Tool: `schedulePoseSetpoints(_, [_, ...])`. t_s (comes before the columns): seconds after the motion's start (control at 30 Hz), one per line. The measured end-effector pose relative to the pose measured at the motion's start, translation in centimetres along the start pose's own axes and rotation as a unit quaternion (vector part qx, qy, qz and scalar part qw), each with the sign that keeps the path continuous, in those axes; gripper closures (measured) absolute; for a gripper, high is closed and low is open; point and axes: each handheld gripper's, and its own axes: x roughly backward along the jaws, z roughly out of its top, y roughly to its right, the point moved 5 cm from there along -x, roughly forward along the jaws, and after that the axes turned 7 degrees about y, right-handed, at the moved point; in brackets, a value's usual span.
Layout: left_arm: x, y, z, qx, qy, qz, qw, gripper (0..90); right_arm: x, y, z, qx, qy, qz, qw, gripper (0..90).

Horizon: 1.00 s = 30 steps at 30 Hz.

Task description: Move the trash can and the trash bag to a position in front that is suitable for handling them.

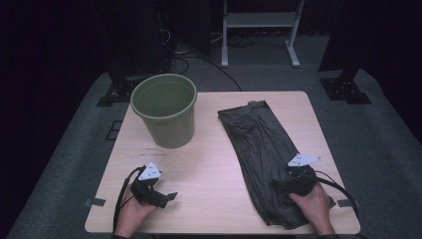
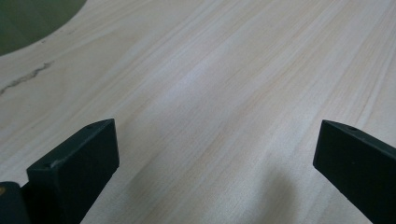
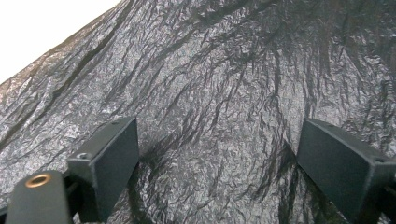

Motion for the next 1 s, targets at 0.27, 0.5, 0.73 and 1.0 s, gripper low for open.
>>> schedulePoseSetpoints(0.27, [1.7,-0.9,1.8,0.013,0.02,0.005,0.9997,0.0,0.0,0.0,0.0,0.001,-0.001,0.0,1.0,10.9])
schedulePoseSetpoints(0.5, [2.9,-1.3,2.9,0.025,0.026,0.007,0.9993,0.0,0.0,0.0,0.0,0.0,0.0,0.0,1.0,10.9])
schedulePoseSetpoints(0.73, [4.5,-2.4,4.6,0.03,0.04,0.017,0.9986,0.0,0.0,0.0,0.0,0.0,0.0,0.0,1.0,11.0])
schedulePoseSetpoints(1.0, [6.5,-4.0,7.2,0.031,0.052,0.032,0.9977,0.0,0.0,0.0,0.0,0.0,-0.001,0.0,1.0,11.2])
